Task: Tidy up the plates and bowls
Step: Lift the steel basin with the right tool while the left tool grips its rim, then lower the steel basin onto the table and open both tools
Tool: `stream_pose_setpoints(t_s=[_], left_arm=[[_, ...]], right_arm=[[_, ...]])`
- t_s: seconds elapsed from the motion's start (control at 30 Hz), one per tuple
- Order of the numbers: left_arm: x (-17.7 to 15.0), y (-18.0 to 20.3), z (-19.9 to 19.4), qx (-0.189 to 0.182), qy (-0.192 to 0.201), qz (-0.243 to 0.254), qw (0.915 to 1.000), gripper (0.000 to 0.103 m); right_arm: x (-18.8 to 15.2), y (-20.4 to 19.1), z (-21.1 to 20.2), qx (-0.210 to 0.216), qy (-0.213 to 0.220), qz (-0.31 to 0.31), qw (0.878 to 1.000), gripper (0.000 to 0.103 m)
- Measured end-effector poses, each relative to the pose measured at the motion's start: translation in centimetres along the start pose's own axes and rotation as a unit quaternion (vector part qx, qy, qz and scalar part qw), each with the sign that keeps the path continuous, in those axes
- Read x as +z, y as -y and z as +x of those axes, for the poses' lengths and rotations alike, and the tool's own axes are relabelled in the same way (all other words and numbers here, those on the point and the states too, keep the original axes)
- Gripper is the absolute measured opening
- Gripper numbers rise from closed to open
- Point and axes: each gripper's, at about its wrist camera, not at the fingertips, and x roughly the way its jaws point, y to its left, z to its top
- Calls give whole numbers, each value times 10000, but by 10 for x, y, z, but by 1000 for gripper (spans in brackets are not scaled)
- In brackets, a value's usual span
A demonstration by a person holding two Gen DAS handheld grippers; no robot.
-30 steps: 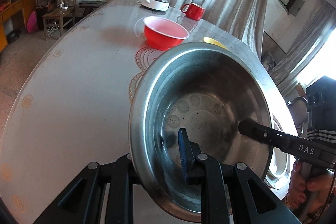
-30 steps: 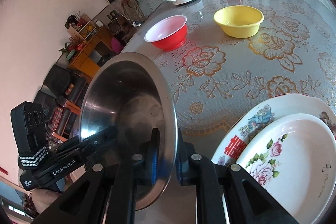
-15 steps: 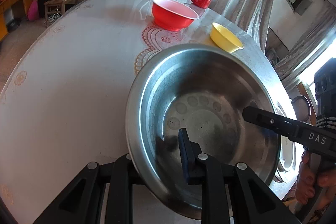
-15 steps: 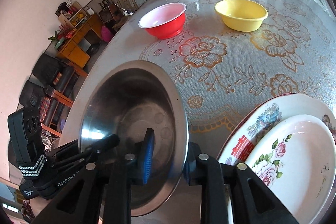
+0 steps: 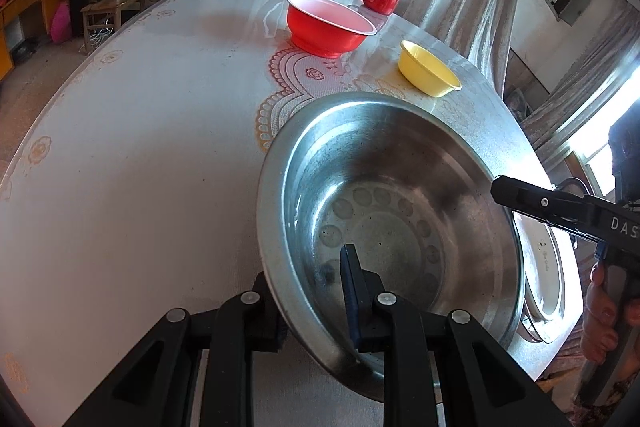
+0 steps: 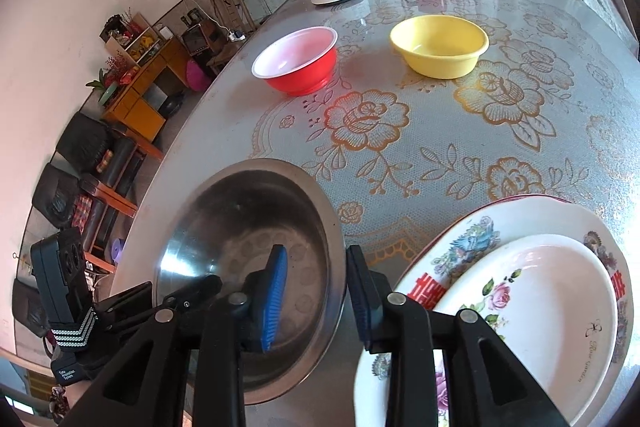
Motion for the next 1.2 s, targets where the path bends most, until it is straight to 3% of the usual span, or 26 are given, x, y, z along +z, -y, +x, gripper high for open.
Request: stream_pose_setpoints(t_s=[0.33,0.43,0.57,0.7,0.87,1.03,1.2], left_arm=[[0,-2,-1,13,11,-65,10000,26],[-1,-3,-5,-50,47,-182,9998,39],[0,1,-12,11,140,-169,9998,42],[2,4,-19,-29,249,-187,9995,59],[8,13,-26,32,367,-101,9993,67],[19,23,-37,56,448,-81,9989,85],[37,38,-47,33,553,94,9984,90]], right_arm=[[6,13,-30,146,401,188,9989,31],[7,22,-38,124,512,309,9981,31],[7,35,-43,97,586,458,9972,31],[6,44,-46,50,617,489,9969,31],[0,51,-46,-62,695,490,9964,32],[-2,60,-47,-91,698,518,9962,32],[4,69,-47,-261,676,412,9965,32]])
